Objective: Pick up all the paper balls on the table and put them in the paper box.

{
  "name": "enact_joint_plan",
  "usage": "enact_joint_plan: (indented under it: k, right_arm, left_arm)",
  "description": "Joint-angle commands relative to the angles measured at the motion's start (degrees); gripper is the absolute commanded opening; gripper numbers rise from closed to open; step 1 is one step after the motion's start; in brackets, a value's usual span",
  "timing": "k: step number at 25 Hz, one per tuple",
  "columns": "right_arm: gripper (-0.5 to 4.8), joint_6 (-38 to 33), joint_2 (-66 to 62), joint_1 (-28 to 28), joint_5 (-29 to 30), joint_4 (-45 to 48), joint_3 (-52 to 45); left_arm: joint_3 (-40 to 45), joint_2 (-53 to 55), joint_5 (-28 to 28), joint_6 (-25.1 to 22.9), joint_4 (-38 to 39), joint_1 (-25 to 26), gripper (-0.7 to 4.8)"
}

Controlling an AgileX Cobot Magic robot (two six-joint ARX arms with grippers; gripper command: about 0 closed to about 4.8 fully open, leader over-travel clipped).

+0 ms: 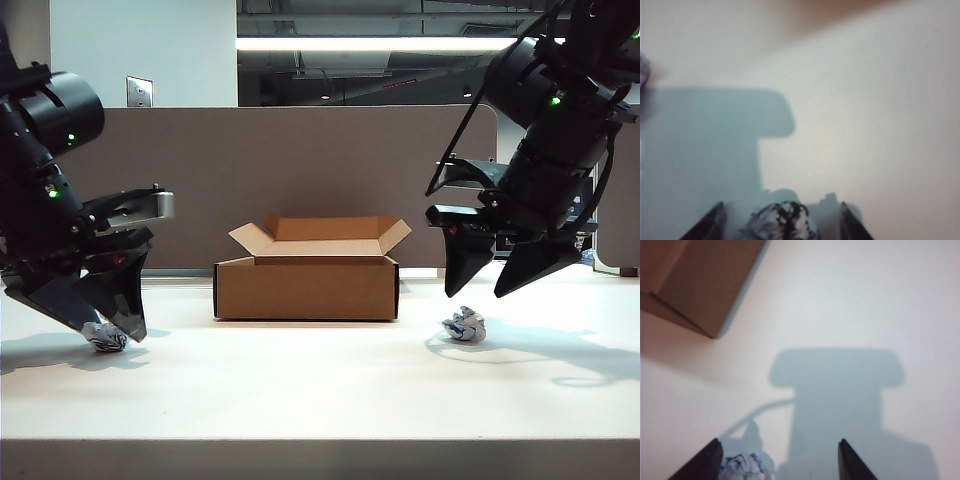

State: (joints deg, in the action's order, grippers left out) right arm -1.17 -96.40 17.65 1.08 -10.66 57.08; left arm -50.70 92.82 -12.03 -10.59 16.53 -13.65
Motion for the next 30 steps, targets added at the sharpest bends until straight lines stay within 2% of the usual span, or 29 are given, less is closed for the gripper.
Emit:
enact_joint_plan:
  k: [1,7,11,15,22,30]
  right_arm:
    - [3.20,-0.3,0.2,0.1,0.0,1.7,0.4]
    - [3.20,-1.9,-0.5,0.1,0.1,1.7,0.5]
    - [3.20,-2.3,-3.5,0.1,0.9,-2.9,3.6]
    - [3.19,-3.3,-5.9,0.3,4.5,-5.8,6.2]
    - [3.19,-3.3,-6.3,1.8,3.3,-11.8,6.7]
    - [3.13,-3.3,-6.3,2.6,1.4,-14.5,6.7]
  left_arm:
    - [-0.4,0.0,0.7,0.0,0.7,-0.5,2.81]
    - [-0.5,0.0,1.0,0.0,4.8,-0.5,2.80]
    - [-0.5,0.0,1.9,0.0,5.7,-0.5,2.79]
    - [-0.5,0.0,2.0,0.0,6.3,-0.5,2.79]
    - [-0.5,0.0,2.0,0.0,7.2,-0.5,2.79]
    - [-0.5,0.0,1.9,0.0,8.2,-0.5,2.78]
